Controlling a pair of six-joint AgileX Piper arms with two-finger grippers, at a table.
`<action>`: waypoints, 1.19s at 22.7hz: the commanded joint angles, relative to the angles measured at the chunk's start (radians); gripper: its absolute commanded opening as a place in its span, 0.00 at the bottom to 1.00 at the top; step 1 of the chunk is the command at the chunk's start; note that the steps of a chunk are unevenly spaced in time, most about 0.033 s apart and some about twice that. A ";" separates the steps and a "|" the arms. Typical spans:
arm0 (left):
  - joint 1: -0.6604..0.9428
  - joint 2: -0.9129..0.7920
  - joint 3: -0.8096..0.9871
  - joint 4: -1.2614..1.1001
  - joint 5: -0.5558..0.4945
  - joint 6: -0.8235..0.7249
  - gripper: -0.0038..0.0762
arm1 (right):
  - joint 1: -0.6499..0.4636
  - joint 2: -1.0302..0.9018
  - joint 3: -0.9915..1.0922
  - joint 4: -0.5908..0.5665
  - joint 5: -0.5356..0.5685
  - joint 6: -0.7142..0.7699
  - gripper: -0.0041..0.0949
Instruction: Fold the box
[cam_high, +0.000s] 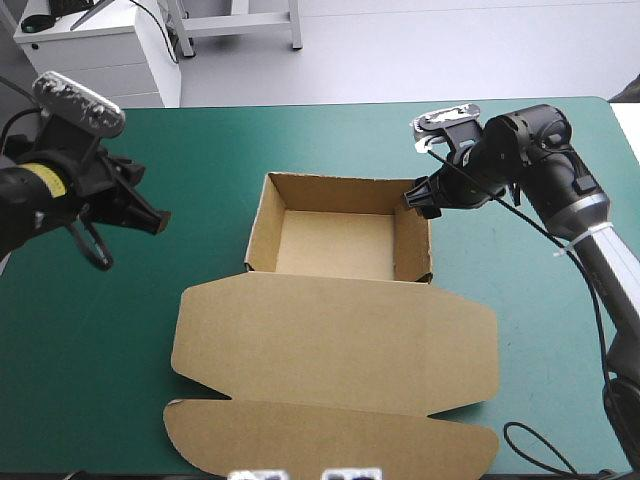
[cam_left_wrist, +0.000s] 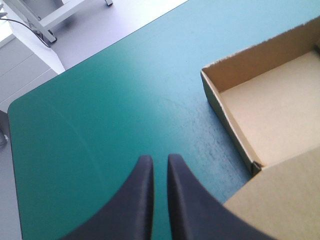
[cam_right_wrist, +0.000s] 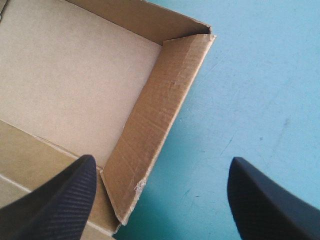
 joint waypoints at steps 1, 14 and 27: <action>-0.001 -0.106 0.102 0.011 0.037 0.011 0.04 | 0.002 -0.040 -0.028 -0.007 -0.025 -0.007 0.73; -0.001 -0.409 0.773 -0.134 0.012 -0.026 0.04 | 0.002 -0.011 -0.026 -0.007 -0.018 0.009 0.73; -0.001 -0.433 0.905 -0.162 -0.053 -0.026 0.04 | 0.002 0.311 -0.026 0.026 -0.073 0.050 0.72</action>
